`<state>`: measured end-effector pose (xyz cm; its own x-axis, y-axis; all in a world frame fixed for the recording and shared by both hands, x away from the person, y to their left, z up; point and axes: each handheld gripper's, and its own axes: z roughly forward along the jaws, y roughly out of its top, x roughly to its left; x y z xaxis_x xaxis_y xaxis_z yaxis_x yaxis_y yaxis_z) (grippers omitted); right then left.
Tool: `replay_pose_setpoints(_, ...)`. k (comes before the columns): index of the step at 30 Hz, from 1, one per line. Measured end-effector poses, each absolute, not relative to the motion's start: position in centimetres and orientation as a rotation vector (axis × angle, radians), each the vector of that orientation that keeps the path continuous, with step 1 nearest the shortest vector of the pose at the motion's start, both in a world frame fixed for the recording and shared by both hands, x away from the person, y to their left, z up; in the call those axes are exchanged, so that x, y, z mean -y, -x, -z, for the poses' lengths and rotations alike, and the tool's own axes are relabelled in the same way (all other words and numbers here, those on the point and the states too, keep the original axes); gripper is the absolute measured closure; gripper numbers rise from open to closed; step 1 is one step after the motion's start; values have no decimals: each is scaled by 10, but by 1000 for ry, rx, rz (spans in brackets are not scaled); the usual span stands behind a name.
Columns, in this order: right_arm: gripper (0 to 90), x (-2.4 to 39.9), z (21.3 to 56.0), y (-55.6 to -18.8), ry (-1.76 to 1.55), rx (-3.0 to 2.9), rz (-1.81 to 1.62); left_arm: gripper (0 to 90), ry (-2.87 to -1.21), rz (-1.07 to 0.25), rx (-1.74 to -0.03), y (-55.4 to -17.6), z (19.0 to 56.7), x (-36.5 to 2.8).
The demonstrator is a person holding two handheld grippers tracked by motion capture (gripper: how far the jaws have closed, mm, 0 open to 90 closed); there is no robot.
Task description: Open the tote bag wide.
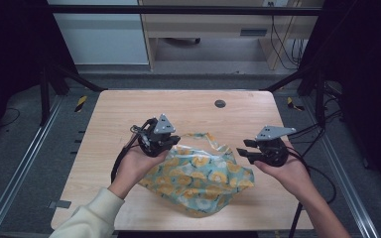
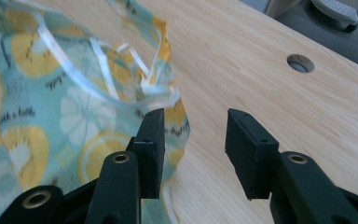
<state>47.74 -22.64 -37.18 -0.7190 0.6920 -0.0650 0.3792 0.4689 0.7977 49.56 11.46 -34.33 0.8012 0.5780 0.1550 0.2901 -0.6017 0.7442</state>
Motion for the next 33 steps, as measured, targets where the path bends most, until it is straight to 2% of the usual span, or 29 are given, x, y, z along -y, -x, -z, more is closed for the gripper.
replay_pose_setpoints(6,525,209,374,-500,-944,-2322,-1222,900,-2230,-503,-632,-496,343,-114)
replay_pose_setpoints(12,432,186,381,-522,-970,-2313,-1296,900,-2221,-507,-630,-495,342,-114)
replay_pose_setpoints(18,415,171,394,-532,-966,-2365,-1279,900,-2194,-517,-631,-494,338,-116)
replay_pose_setpoints(20,479,163,402,-536,-948,-2408,-1249,900,-2173,-519,-636,-493,335,-117)
replay_pose_setpoints(24,752,159,408,-538,-929,-2451,-1212,900,-2140,-522,-635,-491,329,-121)
replay_pose_setpoints(25,752,159,408,-538,-929,-2451,-1212,900,-2140,-522,-635,-491,329,-121)
replay_pose_setpoints(26,797,159,408,-538,-917,-2449,-1212,900,-2131,-515,-634,-490,328,-122)
replay_pose_setpoints(27,884,161,405,-536,-911,-2429,-1238,900,-2125,-516,-628,-488,327,-123)
replay_pose_setpoints(33,900,169,384,-522,-869,-2315,-1253,900,-2096,-513,-600,-479,324,-126)
